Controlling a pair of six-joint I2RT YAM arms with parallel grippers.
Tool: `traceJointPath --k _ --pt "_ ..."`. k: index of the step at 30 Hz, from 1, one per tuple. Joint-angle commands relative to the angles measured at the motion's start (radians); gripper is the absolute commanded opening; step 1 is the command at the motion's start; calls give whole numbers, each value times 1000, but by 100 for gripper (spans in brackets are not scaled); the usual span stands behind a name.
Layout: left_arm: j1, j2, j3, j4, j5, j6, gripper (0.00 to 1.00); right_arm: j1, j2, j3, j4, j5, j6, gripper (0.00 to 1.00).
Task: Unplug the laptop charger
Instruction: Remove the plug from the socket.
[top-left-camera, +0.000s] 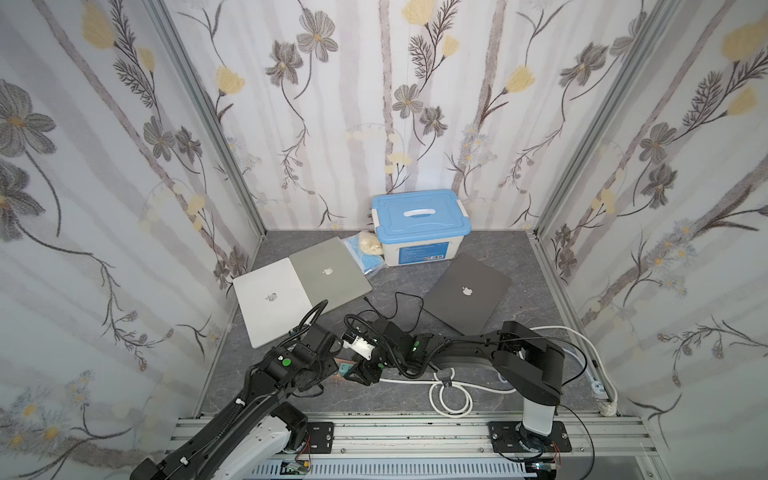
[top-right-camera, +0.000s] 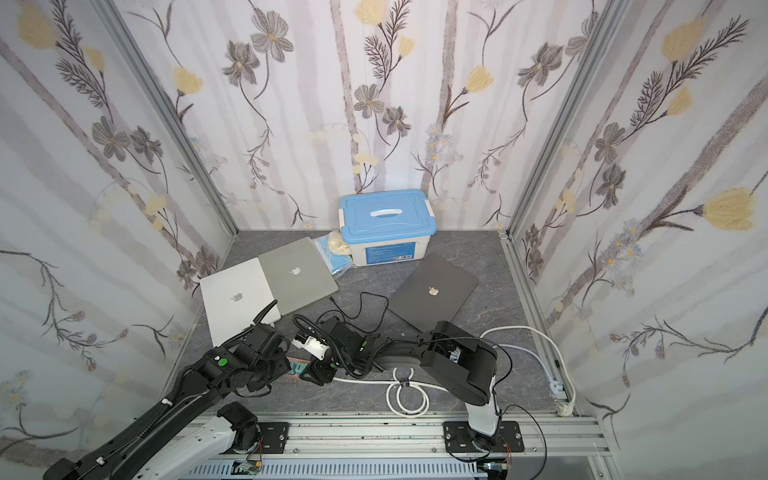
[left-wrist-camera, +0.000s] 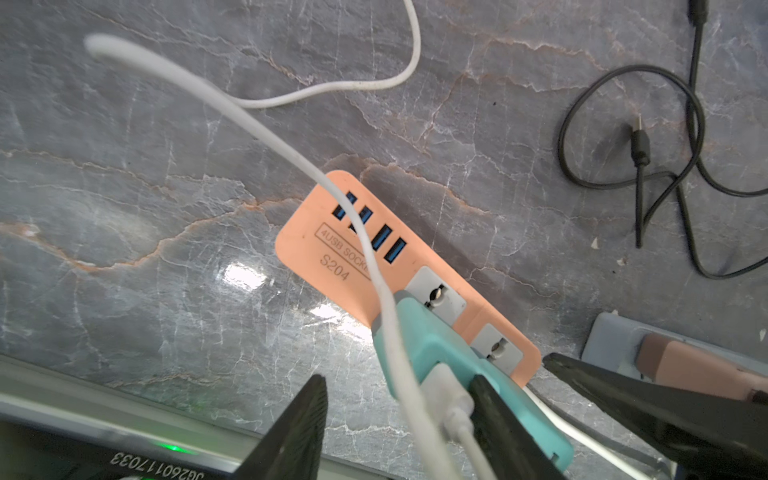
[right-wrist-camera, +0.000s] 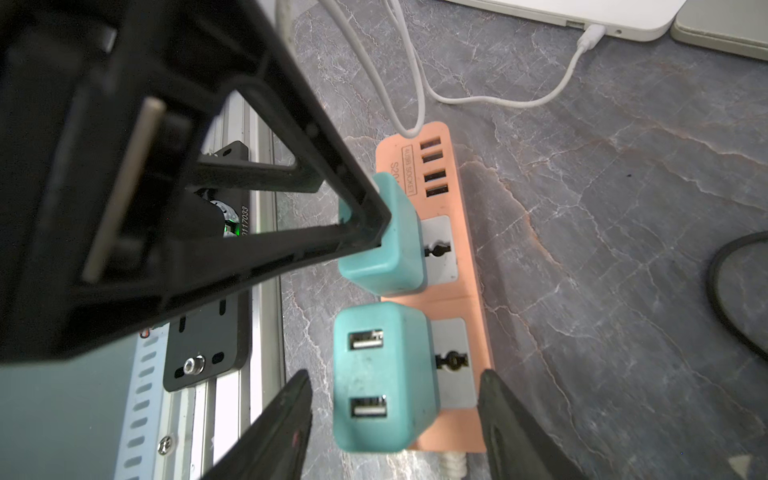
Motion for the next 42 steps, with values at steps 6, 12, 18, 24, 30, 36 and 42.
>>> traceJointPath --k 6,12,18,24,30,36,42 --pt "0 -8 -10 -55 -6 -29 57 7 0 -4 79 17 -26 56" --pt "1 -22 -14 -65 -1 -40 57 18 7 -2 83 46 -27 45" --pt "0 -31 -16 -87 8 -54 57 20 -17 -14 89 57 -38 32" --pt "0 -45 -13 -110 7 -68 59 21 -39 -30 110 69 -28 16" --pt "-1 -21 -16 -105 5 -66 60 21 -68 -45 136 70 -27 6" --pt "-2 -16 -16 -103 1 -69 60 22 -101 -49 143 69 -37 2" --pt "-2 -27 -16 -104 1 -71 60 -12 -82 -3 18 163 4 1"
